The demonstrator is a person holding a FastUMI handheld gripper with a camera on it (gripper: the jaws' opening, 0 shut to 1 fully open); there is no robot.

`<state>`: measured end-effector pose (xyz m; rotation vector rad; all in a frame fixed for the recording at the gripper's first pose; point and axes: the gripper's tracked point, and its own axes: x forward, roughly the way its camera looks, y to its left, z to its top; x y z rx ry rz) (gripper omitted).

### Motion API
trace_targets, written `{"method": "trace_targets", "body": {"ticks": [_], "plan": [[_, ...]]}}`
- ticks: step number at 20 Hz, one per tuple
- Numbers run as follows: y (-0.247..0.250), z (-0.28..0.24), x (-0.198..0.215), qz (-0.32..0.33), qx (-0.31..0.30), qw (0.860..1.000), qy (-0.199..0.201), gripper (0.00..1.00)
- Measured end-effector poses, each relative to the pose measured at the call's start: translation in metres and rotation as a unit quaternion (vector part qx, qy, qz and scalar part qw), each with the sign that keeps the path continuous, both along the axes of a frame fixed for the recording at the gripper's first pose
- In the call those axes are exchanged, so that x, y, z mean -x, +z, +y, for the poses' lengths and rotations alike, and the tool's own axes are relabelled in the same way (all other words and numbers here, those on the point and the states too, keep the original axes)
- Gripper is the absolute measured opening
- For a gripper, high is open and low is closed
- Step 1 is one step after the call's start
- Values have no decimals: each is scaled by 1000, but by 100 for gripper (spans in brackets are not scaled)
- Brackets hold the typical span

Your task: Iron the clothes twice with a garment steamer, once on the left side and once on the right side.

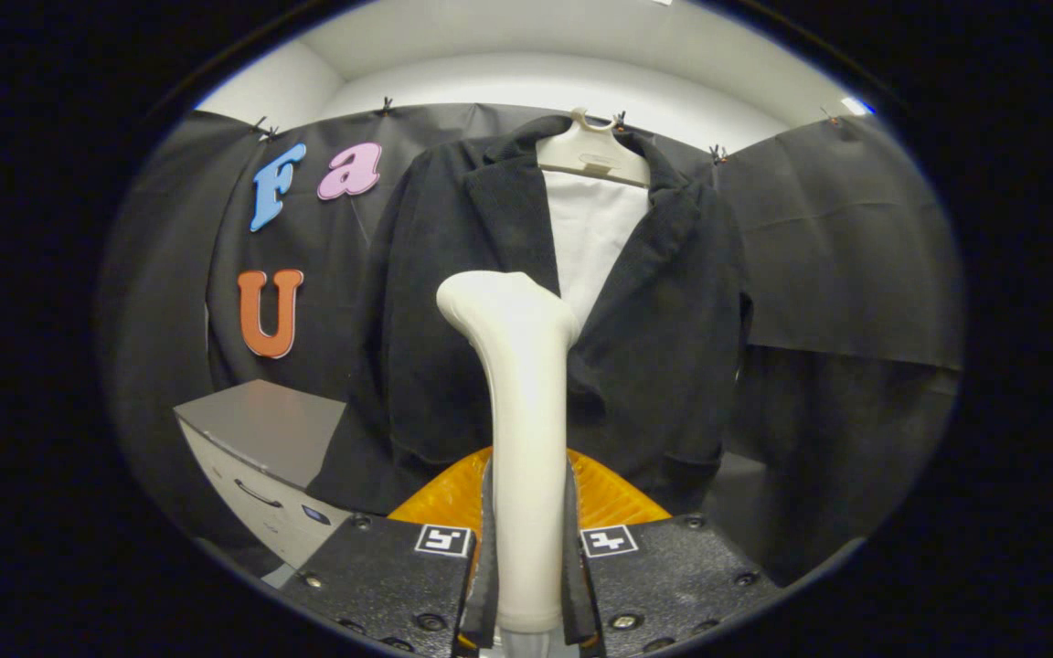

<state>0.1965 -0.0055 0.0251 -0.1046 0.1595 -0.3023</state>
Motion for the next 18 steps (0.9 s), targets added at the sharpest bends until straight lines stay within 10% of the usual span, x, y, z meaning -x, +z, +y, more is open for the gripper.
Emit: {"method": "trace_targets", "body": {"ticks": [18], "plan": [[-122, -10, 34, 129, 19, 991, 4, 31]]}}
